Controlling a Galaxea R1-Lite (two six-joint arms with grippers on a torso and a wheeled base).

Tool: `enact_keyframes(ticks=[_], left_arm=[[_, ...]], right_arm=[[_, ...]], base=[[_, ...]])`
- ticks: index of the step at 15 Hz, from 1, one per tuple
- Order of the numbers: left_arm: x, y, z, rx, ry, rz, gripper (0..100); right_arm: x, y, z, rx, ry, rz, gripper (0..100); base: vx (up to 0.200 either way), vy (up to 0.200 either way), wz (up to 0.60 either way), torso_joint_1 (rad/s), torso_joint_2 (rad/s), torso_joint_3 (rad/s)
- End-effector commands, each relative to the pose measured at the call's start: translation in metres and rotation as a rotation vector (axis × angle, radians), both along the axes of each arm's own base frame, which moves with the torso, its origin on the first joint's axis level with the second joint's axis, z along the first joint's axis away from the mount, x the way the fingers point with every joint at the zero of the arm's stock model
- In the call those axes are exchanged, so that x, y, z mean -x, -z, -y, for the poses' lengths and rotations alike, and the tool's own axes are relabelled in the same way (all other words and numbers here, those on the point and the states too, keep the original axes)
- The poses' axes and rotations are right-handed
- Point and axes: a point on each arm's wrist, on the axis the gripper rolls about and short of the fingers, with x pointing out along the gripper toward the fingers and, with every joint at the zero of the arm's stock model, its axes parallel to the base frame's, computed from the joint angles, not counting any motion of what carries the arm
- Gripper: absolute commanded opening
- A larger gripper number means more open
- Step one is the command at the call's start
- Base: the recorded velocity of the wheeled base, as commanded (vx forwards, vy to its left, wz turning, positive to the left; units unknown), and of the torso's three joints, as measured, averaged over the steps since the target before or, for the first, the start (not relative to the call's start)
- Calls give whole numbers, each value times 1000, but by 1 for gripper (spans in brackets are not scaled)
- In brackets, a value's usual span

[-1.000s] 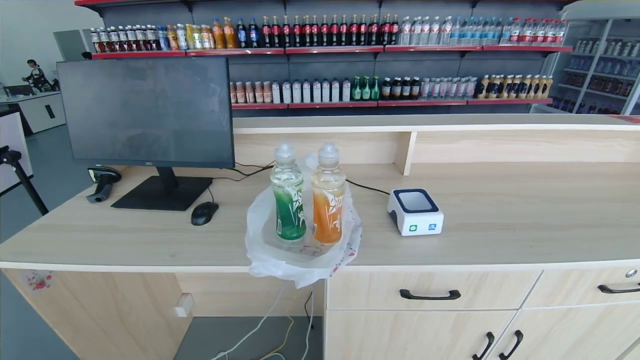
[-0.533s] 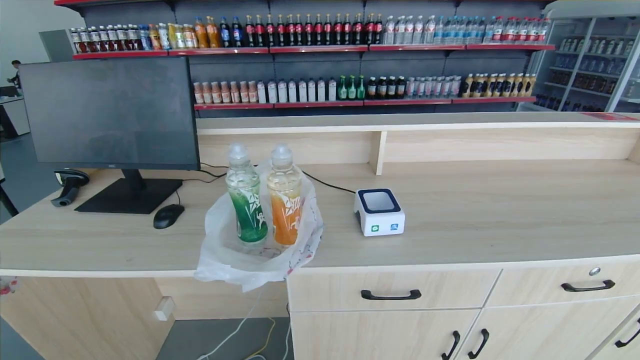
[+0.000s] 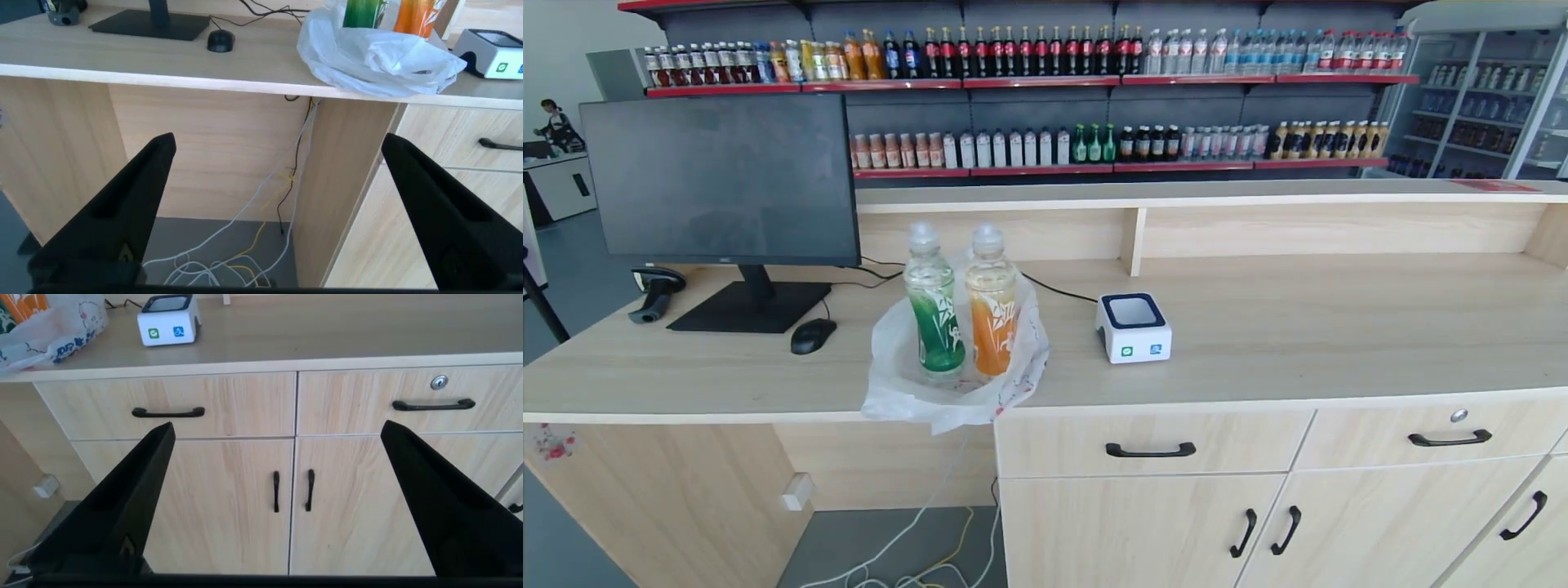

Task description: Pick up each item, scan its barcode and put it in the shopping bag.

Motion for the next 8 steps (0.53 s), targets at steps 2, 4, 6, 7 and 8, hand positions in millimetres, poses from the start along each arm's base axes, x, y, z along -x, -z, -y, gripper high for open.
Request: enact_keyframes(ticks=[2, 4, 6, 7, 8], left_arm=[[0, 0, 0, 1, -2, 0, 100], [0, 0, 0, -1, 0, 0, 100], [0, 0, 0, -1, 0, 0, 100], [0, 0, 0, -1, 0, 0, 100], [0, 0, 0, -1, 0, 0, 100]], right_arm=[[0, 0, 0, -2, 1, -1, 100], [0, 0, 0, -3, -1, -2, 100], [0, 0, 0, -4, 1, -1, 100], [0, 0, 0, -6, 4, -2, 100], [0, 0, 0, -7, 7, -1, 100]], base=[[-100, 0, 0, -1, 4, 4], [0, 0, 0, 0, 0, 0], [0, 0, 0, 0, 0, 0], [0, 0, 0, 0, 0, 0], [0, 0, 0, 0, 0, 0]])
